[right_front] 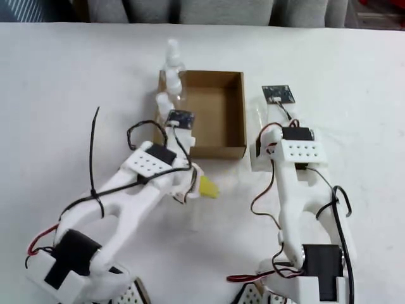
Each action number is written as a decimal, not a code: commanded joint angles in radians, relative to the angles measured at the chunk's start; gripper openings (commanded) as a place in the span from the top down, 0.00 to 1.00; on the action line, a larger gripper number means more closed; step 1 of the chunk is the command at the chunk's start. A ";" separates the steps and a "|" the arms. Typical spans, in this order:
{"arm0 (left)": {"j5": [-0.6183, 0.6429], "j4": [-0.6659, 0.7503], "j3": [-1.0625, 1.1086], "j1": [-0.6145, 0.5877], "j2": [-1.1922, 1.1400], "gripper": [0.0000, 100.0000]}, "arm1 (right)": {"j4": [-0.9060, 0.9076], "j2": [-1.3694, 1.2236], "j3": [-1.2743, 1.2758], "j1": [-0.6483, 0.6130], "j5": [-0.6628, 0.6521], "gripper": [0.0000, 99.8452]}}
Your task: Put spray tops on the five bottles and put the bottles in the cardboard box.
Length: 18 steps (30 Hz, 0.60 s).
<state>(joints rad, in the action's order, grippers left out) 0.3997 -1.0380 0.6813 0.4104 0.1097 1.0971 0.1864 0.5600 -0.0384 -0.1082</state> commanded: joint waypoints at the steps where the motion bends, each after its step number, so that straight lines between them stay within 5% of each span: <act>1: -0.009 -0.020 -0.091 -0.025 0.050 0.65 | -0.013 0.027 -0.009 0.002 -0.014 0.98; 18: -0.011 -0.192 -0.279 -0.038 -0.107 0.66 | -0.013 0.027 -0.009 0.002 -0.015 0.98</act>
<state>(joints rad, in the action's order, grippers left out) 0.3997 -1.1546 0.5217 0.3905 0.0391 1.0971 0.1864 0.5600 -0.0384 -0.1112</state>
